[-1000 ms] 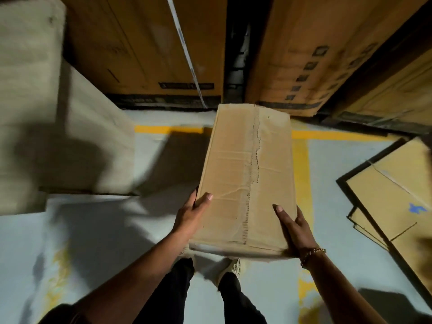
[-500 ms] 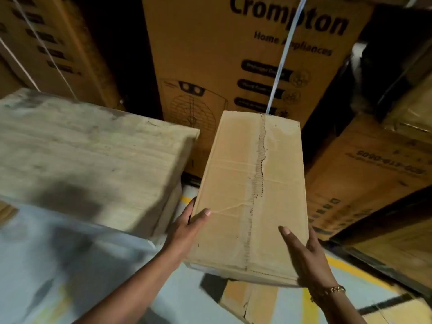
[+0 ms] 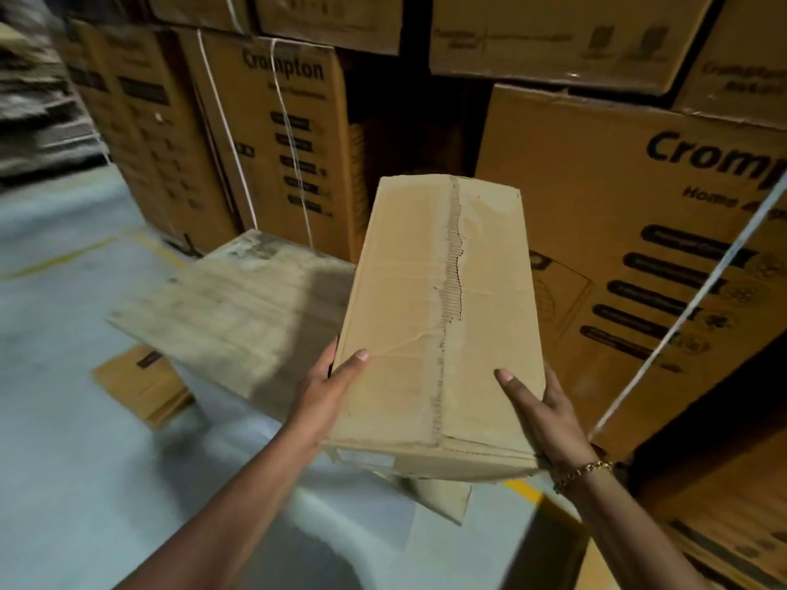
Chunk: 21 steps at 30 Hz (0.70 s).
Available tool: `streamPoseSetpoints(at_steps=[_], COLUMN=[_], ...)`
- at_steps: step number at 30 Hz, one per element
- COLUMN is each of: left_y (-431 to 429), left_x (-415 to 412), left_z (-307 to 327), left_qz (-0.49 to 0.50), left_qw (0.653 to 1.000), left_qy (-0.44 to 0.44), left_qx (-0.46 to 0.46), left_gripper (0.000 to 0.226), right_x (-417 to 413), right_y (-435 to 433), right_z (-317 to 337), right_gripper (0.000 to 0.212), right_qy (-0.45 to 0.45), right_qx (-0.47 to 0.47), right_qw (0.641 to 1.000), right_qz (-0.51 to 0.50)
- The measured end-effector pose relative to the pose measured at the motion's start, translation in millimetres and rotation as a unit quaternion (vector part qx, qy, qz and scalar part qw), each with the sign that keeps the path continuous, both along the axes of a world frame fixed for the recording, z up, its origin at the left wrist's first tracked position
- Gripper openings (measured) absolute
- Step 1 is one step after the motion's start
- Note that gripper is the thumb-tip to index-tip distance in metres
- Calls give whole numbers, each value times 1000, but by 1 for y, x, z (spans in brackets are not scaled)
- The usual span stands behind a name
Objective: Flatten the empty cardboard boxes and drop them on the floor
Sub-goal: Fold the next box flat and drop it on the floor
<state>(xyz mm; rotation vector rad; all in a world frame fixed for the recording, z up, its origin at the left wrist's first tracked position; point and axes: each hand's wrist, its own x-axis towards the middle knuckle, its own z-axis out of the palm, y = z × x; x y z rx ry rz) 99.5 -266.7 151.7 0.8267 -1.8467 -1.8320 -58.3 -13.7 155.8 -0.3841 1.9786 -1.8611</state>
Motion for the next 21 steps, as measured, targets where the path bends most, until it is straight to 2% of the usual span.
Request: streamPoseSetpoints(at_steps=[2, 6, 9, 11, 13, 16, 21], left_y=[-30, -82, -117, -143, -169, -208, -257], left_x=[11, 24, 22, 16, 8, -3, -22], left_z=[-4, -10, -11, -13, -18, -30, -46], left_qz=[15, 59, 68, 80, 96, 113, 105], left_qw=[1000, 997, 996, 995, 993, 987, 986], left_qy=[-6, -29, -32, -34, -50, -96, -119], left_qx=[-15, -31, -38, -41, -50, -59, -56], left_gripper=[32, 34, 29, 27, 35, 60, 58], right_x=[2, -2, -9, -20, -32, -47, -58], right_y=[-38, -103, -149, -181, -212, -252, -297], right_z=[-2, -11, -20, -28, -35, -44, -69], right_gripper=[63, 63, 75, 72, 67, 64, 83], right_qy=[9, 6, 17, 20, 15, 9, -3], right_qx=[-2, 9, 24, 24, 30, 46, 80], right_qw=[1000, 998, 996, 996, 995, 993, 991], right_qz=[20, 56, 78, 87, 97, 111, 108])
